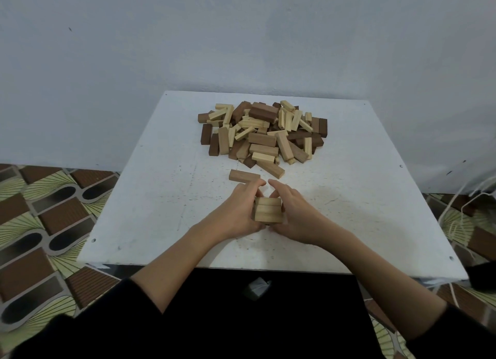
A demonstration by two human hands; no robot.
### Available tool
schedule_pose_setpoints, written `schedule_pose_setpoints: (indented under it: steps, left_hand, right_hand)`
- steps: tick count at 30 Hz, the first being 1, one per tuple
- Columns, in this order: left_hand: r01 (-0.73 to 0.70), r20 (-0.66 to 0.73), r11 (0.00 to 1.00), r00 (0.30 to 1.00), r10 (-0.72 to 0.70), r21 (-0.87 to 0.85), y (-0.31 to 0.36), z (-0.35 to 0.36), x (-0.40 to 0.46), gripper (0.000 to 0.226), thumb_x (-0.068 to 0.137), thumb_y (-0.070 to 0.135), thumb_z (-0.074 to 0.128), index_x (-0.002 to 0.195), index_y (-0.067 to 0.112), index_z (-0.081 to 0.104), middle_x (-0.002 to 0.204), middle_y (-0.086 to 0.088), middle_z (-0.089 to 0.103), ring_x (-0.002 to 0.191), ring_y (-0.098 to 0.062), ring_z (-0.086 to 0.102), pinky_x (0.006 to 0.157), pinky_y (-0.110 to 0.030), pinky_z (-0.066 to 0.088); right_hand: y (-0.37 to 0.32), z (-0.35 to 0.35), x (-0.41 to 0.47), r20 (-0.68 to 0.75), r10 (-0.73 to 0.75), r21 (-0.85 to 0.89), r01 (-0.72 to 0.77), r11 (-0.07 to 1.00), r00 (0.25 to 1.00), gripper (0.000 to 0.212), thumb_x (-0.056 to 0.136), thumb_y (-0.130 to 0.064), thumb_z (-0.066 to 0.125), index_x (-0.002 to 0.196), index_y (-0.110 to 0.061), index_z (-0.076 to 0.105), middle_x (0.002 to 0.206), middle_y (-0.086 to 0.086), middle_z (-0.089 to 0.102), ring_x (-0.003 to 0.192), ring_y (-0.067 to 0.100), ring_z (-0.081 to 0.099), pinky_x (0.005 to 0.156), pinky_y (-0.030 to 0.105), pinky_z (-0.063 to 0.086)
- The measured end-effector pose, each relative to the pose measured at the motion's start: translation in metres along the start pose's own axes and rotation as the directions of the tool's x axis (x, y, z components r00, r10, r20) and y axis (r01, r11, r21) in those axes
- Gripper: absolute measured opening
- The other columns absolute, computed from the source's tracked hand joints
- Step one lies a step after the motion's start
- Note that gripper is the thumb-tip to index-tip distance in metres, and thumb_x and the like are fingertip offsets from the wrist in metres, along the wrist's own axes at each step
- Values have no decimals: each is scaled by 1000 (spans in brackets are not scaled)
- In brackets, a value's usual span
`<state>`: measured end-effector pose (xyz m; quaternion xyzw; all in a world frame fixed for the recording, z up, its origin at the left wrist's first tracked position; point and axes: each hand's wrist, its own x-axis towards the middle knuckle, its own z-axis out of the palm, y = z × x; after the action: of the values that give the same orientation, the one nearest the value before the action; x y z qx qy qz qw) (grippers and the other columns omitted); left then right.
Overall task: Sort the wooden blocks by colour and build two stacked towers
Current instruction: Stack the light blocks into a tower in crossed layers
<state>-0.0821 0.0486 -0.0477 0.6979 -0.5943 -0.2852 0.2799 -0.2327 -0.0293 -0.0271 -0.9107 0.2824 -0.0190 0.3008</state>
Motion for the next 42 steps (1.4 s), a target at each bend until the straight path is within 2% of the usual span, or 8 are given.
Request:
schedule_pose_setpoints:
  steps: [8, 15, 28, 30, 32, 36, 40, 42]
  left_hand:
    - [4, 8, 1000, 1000, -3, -10, 1, -2, 1, 86, 68, 21, 81, 138, 25, 31, 109, 1, 49, 91, -10, 52, 73, -20, 45]
    - [14, 11, 1000, 1000, -14, -25, 5, -5, -1, 90, 67, 18, 83, 140, 20, 31, 107, 0, 51, 89, -11, 55, 79, -27, 51]
    - [9, -3, 999, 1000, -9, -43, 2, -3, -2, 92, 66, 21, 84, 141, 17, 30, 108, 0, 51, 89, -9, 54, 74, -20, 48]
    - [-2, -12, 1000, 1000, 2, -9, 2, -2, -5, 93, 67, 25, 83, 142, 15, 29, 117, -2, 48, 98, -11, 50, 80, -22, 46]
    - [-15, -50, 992, 999, 22, 127, 1, -2, -11, 94, 70, 33, 80, 144, 14, 26, 133, -3, 40, 117, -17, 37, 95, -31, 40]
    - [-17, -144, 950, 987, 65, 311, -1, 7, -25, 88, 81, 42, 67, 147, 11, 19, 150, -3, 20, 131, -21, 19, 109, -39, 26]
    - [80, -93, 906, 995, -46, 415, -3, 23, -33, 87, 93, 45, 42, 150, 5, -9, 158, -8, -16, 145, -21, -14, 120, -37, -2]
    - [116, -73, 875, 993, -93, 470, -3, 27, -33, 86, 92, 52, 30, 149, 4, -13, 157, -11, -20, 145, -23, -19, 119, -38, -7]
  right_hand:
    - [-2, -2, 3, -4, -7, 23, 7, 1000, 1000, 89, 77, -18, 74, 146, -18, 17, 131, 4, 41, 117, 19, 39, 97, 32, 38]
    - [-2, -4, 4, 10, 9, 78, -9, 997, 1000, 92, 75, -16, 76, 146, -16, 18, 125, 2, 43, 101, 11, 41, 84, 21, 35]
    - [2, -2, 1, 3, -24, 88, 24, 996, 1000, 89, 78, -19, 75, 146, -15, 18, 129, 2, 42, 97, 7, 38, 82, 17, 32]
    - [3, -1, -2, -16, -8, 64, 9, 998, 1000, 93, 77, -25, 75, 147, -16, 14, 134, 2, 37, 105, 10, 34, 90, 21, 32]
    - [4, 3, -8, -67, 11, -34, -14, 999, 998, 97, 77, -37, 73, 148, -14, 10, 140, 2, 29, 118, 15, 26, 100, 24, 25]
    - [3, 16, -21, -155, 81, -214, -113, 970, 985, 94, 84, -61, 50, 148, -10, 5, 152, 2, 9, 136, 19, 9, 113, 33, 12]
    - [4, 31, -28, -116, 136, -357, -169, 919, 984, 99, 76, -75, -2, 149, -8, -6, 157, 5, -14, 144, 20, -10, 114, 32, -8]
    - [7, 36, -28, -116, 139, -404, -174, 898, 984, 108, 67, -77, -22, 149, -8, -9, 157, 6, -18, 144, 21, -13, 113, 35, -13]
